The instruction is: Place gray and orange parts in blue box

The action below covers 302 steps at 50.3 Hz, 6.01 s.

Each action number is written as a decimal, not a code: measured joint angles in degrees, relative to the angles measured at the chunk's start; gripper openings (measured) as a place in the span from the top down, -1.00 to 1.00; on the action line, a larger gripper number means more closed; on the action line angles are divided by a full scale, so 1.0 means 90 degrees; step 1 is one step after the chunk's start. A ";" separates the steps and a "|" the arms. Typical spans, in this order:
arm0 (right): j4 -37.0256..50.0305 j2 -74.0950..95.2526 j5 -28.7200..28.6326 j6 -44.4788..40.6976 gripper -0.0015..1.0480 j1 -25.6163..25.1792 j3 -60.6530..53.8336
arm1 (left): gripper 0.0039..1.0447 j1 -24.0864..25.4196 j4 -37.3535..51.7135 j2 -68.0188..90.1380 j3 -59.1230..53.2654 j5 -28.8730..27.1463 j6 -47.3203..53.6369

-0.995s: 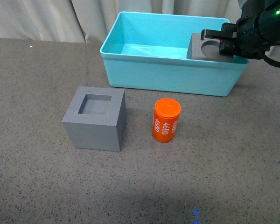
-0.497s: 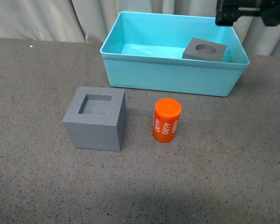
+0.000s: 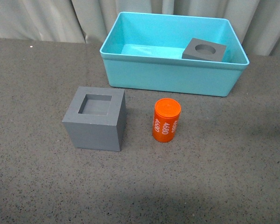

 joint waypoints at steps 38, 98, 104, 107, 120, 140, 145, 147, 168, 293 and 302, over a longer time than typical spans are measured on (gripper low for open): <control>0.1817 -0.1632 -0.0916 0.0228 -0.30 -0.0678 -0.2091 | -0.88 -0.0614 -0.1234 0.1477 0.0648 -0.2382 -0.1032; 0.1817 -0.1632 -0.0923 0.0240 -0.81 -0.0678 -0.2096 | -0.76 -0.1438 0.1982 1.1822 0.4804 -0.0075 -0.1885; 0.1817 -0.1632 -0.0923 0.0240 -0.81 -0.0678 -0.2096 | -0.31 -0.1464 0.1875 1.1856 0.4915 -0.0056 -0.1787; 0.1817 -0.1632 -0.0925 0.0240 -0.81 -0.0678 -0.2096 | -0.07 -0.1530 0.1792 1.1859 0.4971 -0.0107 -0.1744; 0.1817 -0.1632 -0.0923 0.0240 -0.81 -0.0678 -0.2096 | 0.60 -0.1712 0.1695 1.1856 0.5030 -0.0216 -0.1581; 0.1817 -0.1632 -0.0923 0.0240 -0.81 -0.0678 -0.2096 | 0.68 -0.1880 0.1758 1.0737 0.5520 -0.0488 -0.1358; 0.1817 -0.1632 -0.0923 0.0238 -0.81 -0.0678 -0.2096 | 0.68 -0.1909 0.1948 1.0695 0.6013 -0.0476 -0.1358; 0.1817 -0.1632 -0.0923 0.0240 -0.81 -0.0678 -0.2096 | 0.68 -0.1909 0.2033 1.0812 0.6326 -0.0483 -0.1360; 0.1817 -0.1632 -0.0923 0.0240 -0.81 -0.0678 -0.2096 | 0.69 -0.1802 0.1545 1.3420 0.9309 -0.0352 -0.1183; 0.1817 -0.1639 -0.0923 0.0240 -0.81 -0.0678 -0.2096 | -0.40 -0.1783 0.5901 0.7635 0.1027 -0.1724 -0.0801; 0.1817 -0.1637 -0.0923 0.0240 -0.81 -0.0678 -0.2096 | 0.15 -0.1365 0.6411 0.7099 0.0508 -0.1326 -0.0223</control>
